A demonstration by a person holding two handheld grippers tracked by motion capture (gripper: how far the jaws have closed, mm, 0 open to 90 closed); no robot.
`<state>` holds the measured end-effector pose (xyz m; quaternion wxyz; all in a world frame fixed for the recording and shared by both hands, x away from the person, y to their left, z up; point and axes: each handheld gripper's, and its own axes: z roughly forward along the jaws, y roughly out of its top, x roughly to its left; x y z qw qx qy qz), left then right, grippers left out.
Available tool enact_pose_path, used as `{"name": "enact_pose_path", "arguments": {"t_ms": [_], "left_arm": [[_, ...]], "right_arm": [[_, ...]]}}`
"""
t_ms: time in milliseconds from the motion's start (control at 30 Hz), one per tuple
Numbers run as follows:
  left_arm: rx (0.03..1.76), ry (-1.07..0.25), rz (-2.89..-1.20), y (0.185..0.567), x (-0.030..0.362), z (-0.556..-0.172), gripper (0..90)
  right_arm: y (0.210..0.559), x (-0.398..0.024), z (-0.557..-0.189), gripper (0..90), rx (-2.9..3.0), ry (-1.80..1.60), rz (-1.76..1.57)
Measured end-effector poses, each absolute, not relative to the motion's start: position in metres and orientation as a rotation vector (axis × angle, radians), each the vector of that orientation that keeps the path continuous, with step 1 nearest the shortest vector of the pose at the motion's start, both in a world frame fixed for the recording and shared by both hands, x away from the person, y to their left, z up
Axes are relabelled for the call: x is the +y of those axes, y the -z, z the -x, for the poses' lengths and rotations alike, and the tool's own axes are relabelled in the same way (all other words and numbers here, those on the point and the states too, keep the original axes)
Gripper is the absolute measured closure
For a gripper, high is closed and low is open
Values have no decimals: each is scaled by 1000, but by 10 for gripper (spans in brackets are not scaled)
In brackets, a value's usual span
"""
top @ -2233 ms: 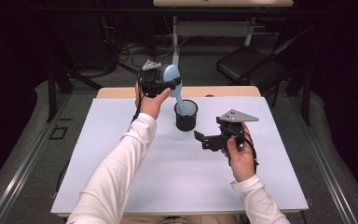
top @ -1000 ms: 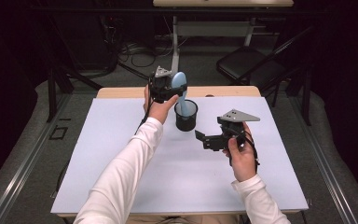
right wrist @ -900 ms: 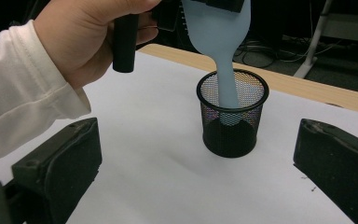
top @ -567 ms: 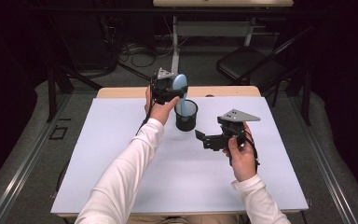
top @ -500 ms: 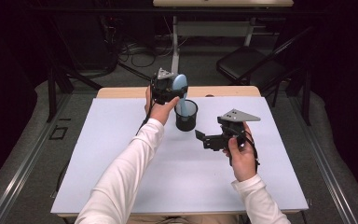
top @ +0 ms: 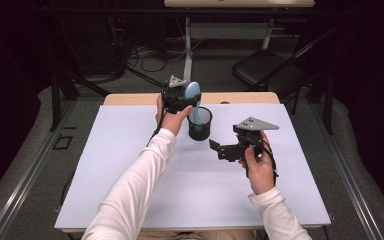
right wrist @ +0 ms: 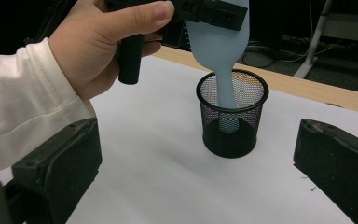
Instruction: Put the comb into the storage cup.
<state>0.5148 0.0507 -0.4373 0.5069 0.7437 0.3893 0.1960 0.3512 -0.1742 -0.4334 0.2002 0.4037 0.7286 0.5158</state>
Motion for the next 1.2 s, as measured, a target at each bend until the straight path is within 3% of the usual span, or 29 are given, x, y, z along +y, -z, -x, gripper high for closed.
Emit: {"name": "enact_pose_path", "arguments": {"t_ms": [1200], "left_arm": [[925,-468,-1797,446,42,-514,455]], "right_arm": [[433,-174,-351,4,2040,-1442,-1125]]}}
